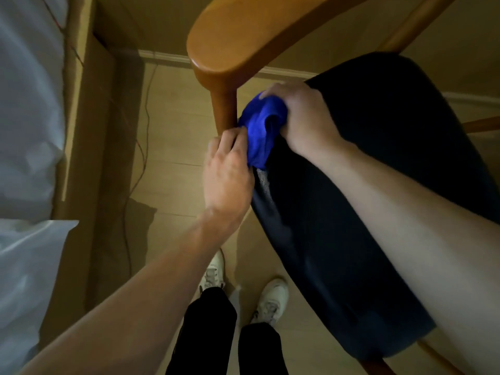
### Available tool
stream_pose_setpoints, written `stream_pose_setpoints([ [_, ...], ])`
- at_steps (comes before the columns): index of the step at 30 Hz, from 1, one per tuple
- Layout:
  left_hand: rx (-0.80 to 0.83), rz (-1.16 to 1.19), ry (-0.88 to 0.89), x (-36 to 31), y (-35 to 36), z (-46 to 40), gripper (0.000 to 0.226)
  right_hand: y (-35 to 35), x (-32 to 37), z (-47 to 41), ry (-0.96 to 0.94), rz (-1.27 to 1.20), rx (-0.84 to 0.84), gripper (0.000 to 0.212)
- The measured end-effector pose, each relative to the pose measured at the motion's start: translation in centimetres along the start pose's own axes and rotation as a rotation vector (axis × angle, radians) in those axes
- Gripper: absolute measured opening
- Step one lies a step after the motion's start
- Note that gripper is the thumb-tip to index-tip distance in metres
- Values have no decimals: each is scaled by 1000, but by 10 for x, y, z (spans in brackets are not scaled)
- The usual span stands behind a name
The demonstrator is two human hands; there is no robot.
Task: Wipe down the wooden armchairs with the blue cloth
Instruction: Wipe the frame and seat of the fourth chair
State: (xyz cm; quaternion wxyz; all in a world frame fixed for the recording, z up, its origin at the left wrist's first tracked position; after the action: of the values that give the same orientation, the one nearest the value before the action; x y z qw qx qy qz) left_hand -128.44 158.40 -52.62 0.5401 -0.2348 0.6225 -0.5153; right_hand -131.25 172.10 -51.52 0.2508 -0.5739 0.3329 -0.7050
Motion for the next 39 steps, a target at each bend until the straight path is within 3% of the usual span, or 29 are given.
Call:
stream_pose_setpoints([
  [2, 8, -6, -21, 1, 6, 14, 51, 4, -5, 17, 12, 38, -26, 28],
  [6, 123, 27, 122, -3, 16, 79, 64, 4, -25, 124, 110, -11, -28, 49],
  [10, 399, -7, 315, -21, 33, 166, 55, 18, -25, 236, 299, -99, 7, 46],
  [13, 406, -65, 452, -41, 22, 164, 53, 5, -39, 263, 381, -137, 19, 50],
  [17, 372, -188, 594, -106, 34, 112, 67, -57, -82, 278, 557, -80, -249, 65],
  [19, 393, -241, 746, -159, 61, 96, 63, -80, -105, 295, 675, -30, -425, 66],
  [23, 523, -425, 1065, -217, 128, 130, 65, -58, -119, 360, 969, -63, -574, 73],
  [27, 589, -328, 1218, -194, 121, 176, 46, 6, -69, 402, 1088, -162, -708, 73],
  [32, 662, -386, 1376, -129, 71, 190, 49, 80, -4, 401, 1156, -427, -799, 70],
  [35, 776, -502, 1439, -102, 63, 195, 69, 105, 18, 395, 1157, -602, -822, 68],
  [37, 787, -508, 1436, -105, 64, 198, 73, 102, 19, 403, 1169, -629, -910, 68],
  [39, 751, -368, 1490, -134, 68, 207, 69, 86, 7, 423, 1222, -559, -1043, 71],
])
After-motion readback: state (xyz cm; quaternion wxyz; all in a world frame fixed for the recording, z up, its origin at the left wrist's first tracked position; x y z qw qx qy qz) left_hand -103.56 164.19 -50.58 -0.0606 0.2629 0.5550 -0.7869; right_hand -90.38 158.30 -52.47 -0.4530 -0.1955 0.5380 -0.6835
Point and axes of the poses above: each hand's wrist, its own z-axis away from the middle knuckle, its own y-axis out of the palm, x = y × z, the point moved 9 cm from there along -z, towards the middle knuckle, and after that the axes turned 5 degrees about -z, right-handed, at the moved point
